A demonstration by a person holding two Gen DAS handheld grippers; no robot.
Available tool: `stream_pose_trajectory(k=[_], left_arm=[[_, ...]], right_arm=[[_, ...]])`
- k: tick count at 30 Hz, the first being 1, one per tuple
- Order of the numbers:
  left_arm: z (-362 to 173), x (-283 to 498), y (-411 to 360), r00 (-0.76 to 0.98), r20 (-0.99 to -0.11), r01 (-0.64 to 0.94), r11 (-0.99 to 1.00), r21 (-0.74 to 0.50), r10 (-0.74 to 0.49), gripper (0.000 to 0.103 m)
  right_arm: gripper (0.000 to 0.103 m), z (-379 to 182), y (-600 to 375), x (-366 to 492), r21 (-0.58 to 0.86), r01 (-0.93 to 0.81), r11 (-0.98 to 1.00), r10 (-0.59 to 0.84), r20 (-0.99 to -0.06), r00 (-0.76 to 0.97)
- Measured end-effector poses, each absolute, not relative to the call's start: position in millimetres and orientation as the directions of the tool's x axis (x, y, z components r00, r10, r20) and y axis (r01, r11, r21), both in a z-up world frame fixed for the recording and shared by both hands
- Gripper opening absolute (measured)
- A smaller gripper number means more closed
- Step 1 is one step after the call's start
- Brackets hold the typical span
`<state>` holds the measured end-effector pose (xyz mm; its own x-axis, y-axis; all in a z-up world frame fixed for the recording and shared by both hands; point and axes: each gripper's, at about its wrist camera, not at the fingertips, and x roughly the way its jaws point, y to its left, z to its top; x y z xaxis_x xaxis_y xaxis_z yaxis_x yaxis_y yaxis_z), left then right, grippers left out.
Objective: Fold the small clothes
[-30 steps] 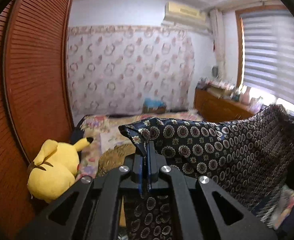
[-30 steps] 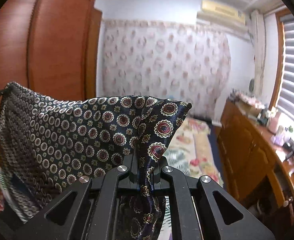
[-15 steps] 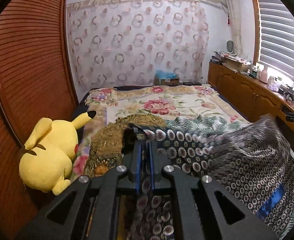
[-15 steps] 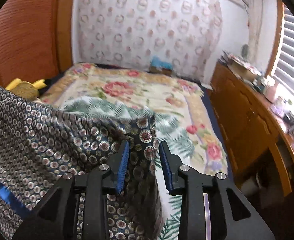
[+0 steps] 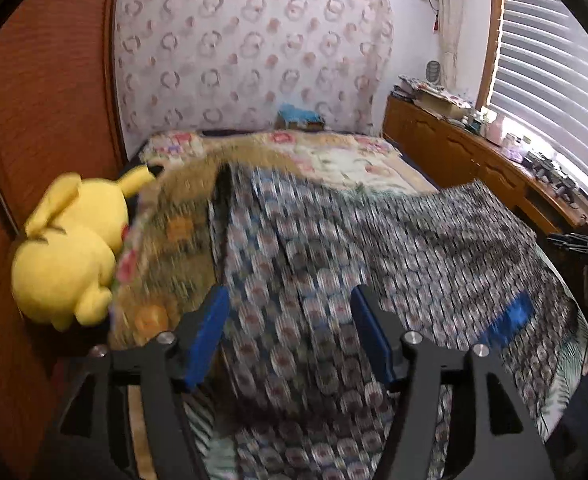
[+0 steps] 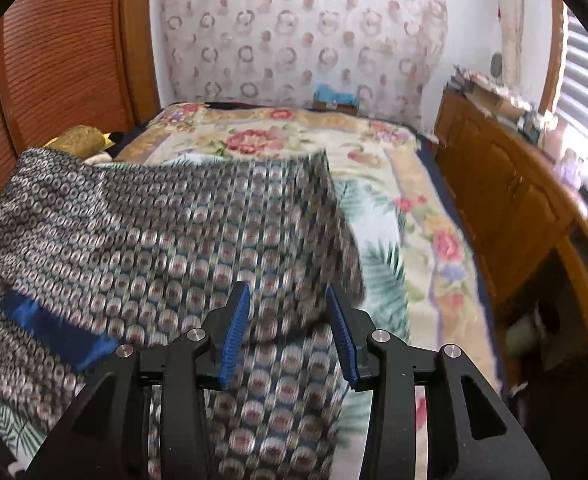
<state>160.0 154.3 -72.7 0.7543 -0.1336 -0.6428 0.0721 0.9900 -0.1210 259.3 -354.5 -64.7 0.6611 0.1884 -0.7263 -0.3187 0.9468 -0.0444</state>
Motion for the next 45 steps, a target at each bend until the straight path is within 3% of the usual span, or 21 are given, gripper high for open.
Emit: stream_pose_trajectory(k=[9,23,29,31,33,38,43,45], left_arm=[[-116,135,148,0.703,-0.702,0.033,0.991,-0.129,-0.115,0.063],[-123,133,150,0.703,-0.705,0.007,0.992,-0.128,-0.096,0.063],[-123,133,159,0.708,-0.702,-0.023,0.992,-0.127,-0.073,0.063],[-123,133,162,0.709,-0.702,-0.028,0.991,-0.131,-0.072,0.062],[-121,132,164,0.717,-0.693,-0.026,0.990,-0.136,-0.076,0.062],[-117,133,166,0.735,-0.674,-0.024,0.989,-0.142,-0.079,0.062],[-119,141,170,0.731,-0.676,-0.022,0.986,-0.167,-0.098,0.041],[-120,143,170,0.729,-0.678,-0.028,0.986,-0.165,-0.092,0.024]], right_arm=[[0.040,-87,-371,254,-0.015,-0.276,0.961,0.169,-0.756,0.632],[0.039,-87,-374,308,-0.016,-0.224,0.974,0.131,-0.769,0.625],[0.030,-95,-376,331,-0.002,-0.201,0.980,0.122,-0.789,0.603],[0.022,-97,-375,333,-0.003,-0.209,0.978,0.124,-0.796,0.592],[0.008,-97,-373,331,0.010,-0.234,0.972,0.150,-0.796,0.587],[0.002,-75,-364,312,0.097,-0.320,0.942,0.284,-0.739,0.611],[0.001,-36,-351,287,0.165,-0.411,0.897,0.414,-0.640,0.647],[0.001,-25,-348,282,0.165,-0.419,0.893,0.425,-0.618,0.662]])
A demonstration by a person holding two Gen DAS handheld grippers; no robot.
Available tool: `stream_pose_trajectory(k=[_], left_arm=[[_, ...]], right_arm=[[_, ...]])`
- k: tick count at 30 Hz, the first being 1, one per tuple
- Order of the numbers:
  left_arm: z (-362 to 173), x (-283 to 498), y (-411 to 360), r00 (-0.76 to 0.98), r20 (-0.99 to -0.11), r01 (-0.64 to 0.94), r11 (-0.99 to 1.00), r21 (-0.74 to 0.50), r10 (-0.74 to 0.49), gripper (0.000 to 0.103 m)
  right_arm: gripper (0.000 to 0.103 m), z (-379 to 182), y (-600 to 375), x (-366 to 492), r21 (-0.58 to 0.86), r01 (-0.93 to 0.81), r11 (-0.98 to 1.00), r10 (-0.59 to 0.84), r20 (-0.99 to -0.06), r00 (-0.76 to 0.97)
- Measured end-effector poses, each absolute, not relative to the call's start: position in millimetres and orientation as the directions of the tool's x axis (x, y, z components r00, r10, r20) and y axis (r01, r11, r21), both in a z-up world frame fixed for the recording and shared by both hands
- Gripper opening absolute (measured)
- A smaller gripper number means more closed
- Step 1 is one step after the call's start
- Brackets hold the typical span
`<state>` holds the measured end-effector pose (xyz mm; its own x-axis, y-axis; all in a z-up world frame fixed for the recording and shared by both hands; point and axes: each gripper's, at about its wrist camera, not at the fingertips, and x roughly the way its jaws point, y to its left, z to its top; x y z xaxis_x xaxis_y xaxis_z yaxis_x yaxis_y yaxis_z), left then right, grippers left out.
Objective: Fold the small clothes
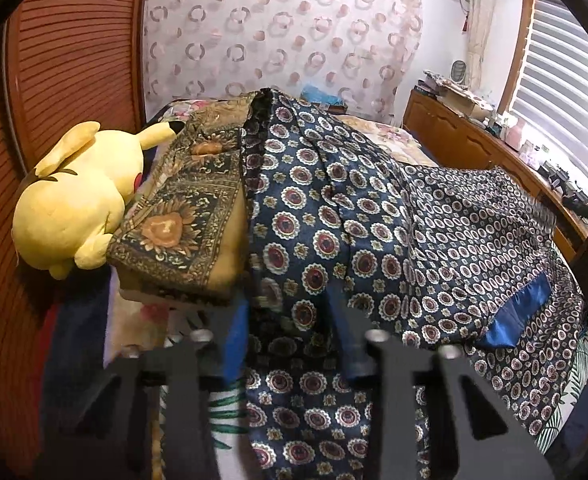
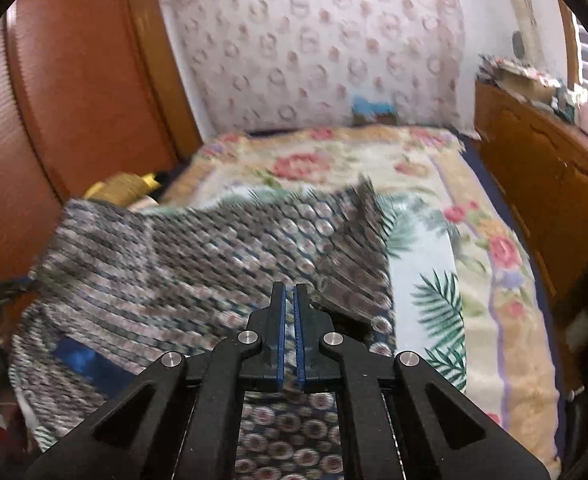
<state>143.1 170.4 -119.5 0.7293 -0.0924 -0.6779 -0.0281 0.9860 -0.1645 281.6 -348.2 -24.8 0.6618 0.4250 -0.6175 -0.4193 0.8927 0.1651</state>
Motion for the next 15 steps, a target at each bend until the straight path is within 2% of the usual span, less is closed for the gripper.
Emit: stream_pose_trajectory(k=[1,2,3,12,13,15], left_arm=[[-119,144,171,0.731,-0.676,-0.031,0.986,-0.163,-0.089,0.019],[-119,143,171,0.734,-0.673,-0.026,0.986,-0.166,-0.093,0.006],[-117,143,171,0.739,-0.667,-0.021,0.985,-0.169,-0.098,0.003],[-91,122,151,0.788,-0.608,0.025,0.992,-0.125,-0.097,0.000],[-87,120,148,0.795,-0.599,0.033,0.992,-0.119,-0.098,0.000],[-81,118,143,0.801,-0.591,0.040,0.994,-0.103,-0.093,0.000]], right_arm=[[0.001,-20,-347,277,0.163,-0.423,0.892,0.428,-0.607,0.670],[0.001,-16,-346,274,0.159,-0.423,0.892,0.427,-0.599,0.677],[0.000,-15,-347,273,0.155,-0.419,0.895,0.423,-0.595,0.683],[0.000,-31,-357,276,0.039,-0.346,0.938,0.286,-0.650,0.704],[0.005,-35,-357,280,0.009,-0.326,0.945,0.251,-0.661,0.707],[0.022,-46,-357,288,-0.052,-0.300,0.952,0.184,-0.687,0.703]])
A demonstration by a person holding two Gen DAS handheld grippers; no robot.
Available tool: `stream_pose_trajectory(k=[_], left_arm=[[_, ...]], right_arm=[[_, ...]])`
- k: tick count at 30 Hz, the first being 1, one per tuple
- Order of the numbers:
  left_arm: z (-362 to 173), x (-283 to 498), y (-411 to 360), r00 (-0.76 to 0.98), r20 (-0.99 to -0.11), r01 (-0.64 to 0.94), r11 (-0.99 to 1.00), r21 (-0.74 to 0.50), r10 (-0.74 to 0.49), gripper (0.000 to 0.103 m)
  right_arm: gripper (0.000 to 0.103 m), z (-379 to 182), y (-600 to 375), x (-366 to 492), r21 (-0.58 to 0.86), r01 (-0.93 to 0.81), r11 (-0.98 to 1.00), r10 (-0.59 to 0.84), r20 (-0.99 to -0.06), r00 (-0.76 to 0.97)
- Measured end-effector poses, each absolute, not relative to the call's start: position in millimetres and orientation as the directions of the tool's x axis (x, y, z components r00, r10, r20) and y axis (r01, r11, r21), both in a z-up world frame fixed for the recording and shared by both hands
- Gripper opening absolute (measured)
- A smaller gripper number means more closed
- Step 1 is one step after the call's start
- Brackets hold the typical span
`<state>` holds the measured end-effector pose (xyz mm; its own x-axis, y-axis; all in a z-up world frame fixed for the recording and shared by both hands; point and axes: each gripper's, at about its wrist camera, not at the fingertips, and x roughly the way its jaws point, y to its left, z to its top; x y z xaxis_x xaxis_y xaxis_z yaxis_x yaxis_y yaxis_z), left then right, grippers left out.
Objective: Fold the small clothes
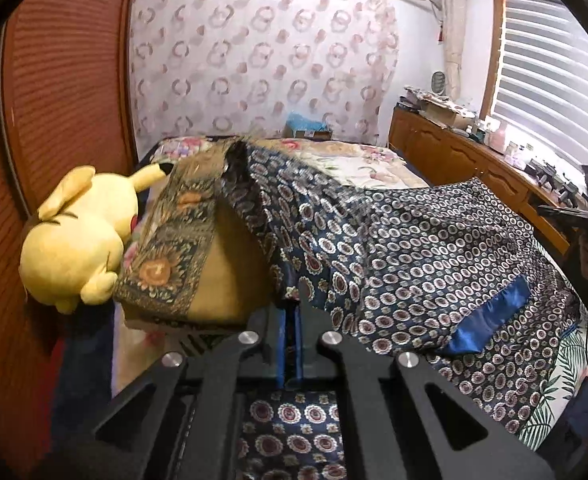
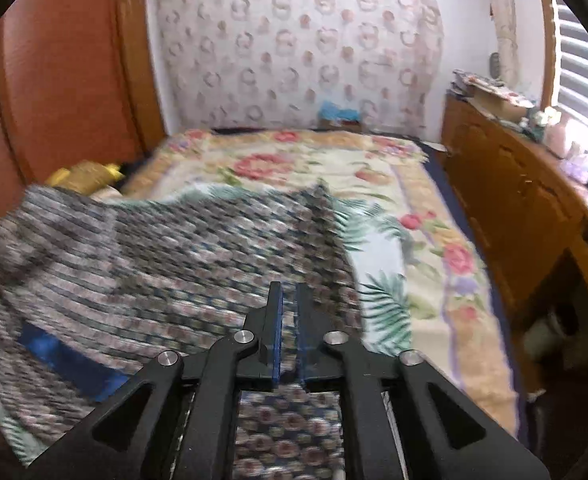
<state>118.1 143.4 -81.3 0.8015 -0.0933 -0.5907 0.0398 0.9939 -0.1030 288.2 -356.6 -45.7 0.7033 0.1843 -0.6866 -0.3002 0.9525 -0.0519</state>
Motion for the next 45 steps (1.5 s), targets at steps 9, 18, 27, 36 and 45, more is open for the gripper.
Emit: stream_pose_trajectory(k=[9,18,27,36,45], left_arm=[[-75,121,141,0.801,-0.596,0.030,0.998,-0.057,-0.058,0.001],[-76,129,145,0.785,-0.618,0.028,0.999,-0.044,-0.049,0.002],[-60,134,144,0.801,-0.595,0.036,0.998,-0.049,-0.059,0.003],[-54,140,147,0.796,-0.603,0.038,0.999,-0.033,-0.050,0.001],[-48,94,157,0.824,-0.562,0.017,0.994,-0.104,-0.073,0.000]], right_arm=[[0.036,-89,-370,334,-0.073,-0.236,0.969,0.091,-0.782,0.617],[0.006,-99,-370,340,-0.035,-0.267,0.963,0.130,-0.807,0.576],[0.001,-53,-361,306,0.005,-0.326,0.945,0.236,-0.702,0.672],[0.001,-23,-345,300,0.013,-0.376,0.927,0.290,-0.662,0.692],[0.001,-1,-363,272,0.097,-0.384,0.918,0.355,-0.634,0.687]])
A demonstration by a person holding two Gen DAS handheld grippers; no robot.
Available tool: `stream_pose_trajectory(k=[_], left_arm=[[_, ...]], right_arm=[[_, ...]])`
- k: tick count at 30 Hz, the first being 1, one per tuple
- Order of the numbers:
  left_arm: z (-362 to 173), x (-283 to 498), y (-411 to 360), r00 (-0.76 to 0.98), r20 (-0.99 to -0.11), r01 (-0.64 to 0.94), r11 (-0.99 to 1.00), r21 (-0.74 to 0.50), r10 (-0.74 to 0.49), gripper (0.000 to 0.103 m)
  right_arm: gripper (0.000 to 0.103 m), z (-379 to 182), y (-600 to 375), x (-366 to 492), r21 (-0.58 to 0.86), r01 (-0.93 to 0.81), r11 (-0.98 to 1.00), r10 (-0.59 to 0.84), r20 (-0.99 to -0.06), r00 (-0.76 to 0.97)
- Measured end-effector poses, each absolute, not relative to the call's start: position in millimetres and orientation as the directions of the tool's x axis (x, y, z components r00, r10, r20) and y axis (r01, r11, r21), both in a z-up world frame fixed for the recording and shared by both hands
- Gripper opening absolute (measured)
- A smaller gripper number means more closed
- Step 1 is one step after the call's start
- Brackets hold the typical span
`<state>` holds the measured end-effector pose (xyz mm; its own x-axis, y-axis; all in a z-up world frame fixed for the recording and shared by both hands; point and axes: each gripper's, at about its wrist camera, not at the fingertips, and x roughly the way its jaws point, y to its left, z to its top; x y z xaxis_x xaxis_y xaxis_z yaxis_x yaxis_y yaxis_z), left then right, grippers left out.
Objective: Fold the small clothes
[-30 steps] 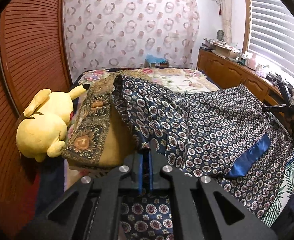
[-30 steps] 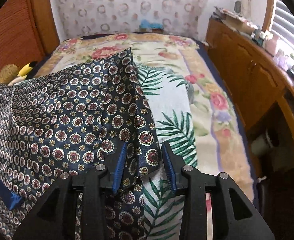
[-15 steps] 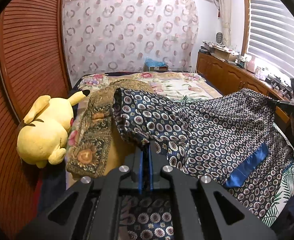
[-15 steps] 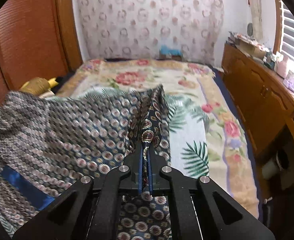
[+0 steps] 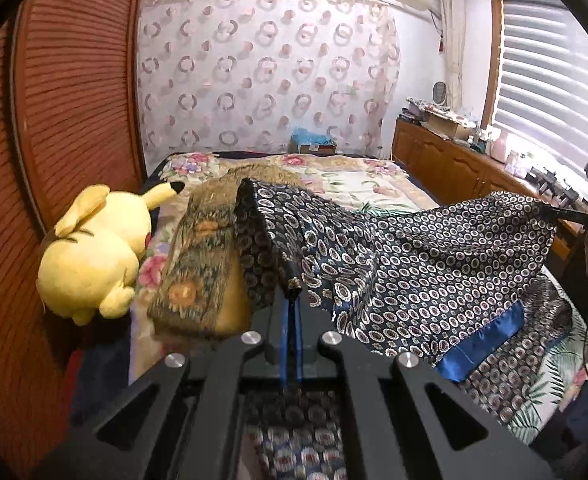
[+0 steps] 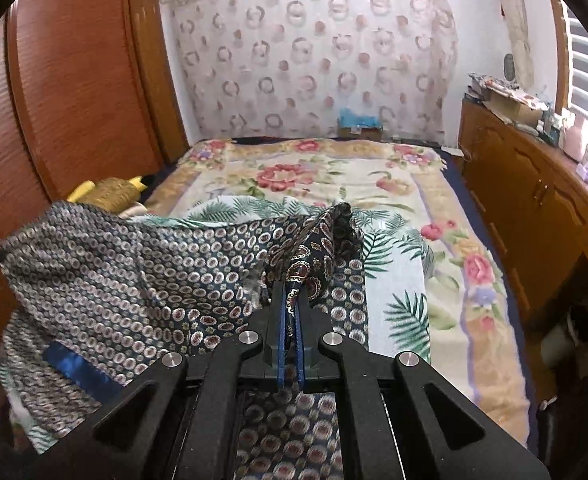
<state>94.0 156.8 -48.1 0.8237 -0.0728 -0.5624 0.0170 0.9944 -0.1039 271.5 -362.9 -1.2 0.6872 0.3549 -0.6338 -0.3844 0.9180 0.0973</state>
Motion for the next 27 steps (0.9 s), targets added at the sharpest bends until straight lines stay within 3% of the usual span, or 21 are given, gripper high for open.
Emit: stream_pose_trajectory(k=[13,21,25,27], left_arm=[[-85,23,174,0.797,-0.600,-0.042,0.985,-0.166,-0.067,0.000],[-112,26,169,0.753,-0.654,-0.061,0.983,-0.171,-0.067,0.001],[-114,29,167,0.742,-0.666,-0.054,0.982,-0.180,-0.081,0.011],[-114,29,167,0.739,-0.667,-0.046,0.981,-0.189,-0.094,0.022]], right_arm=[[0.001,2,-417,201,0.219,-0.336,0.916,0.395,-0.635,0.663],[0.002,-31,-410,192,0.070,-0.289,0.955,0.251,-0.712,0.656],[0.011,-49,-407,190,0.001,-0.263,0.965,0.179,-0.734,0.655],[0.015,-49,-405,187,-0.024,-0.256,0.966,0.161,-0.722,0.673]])
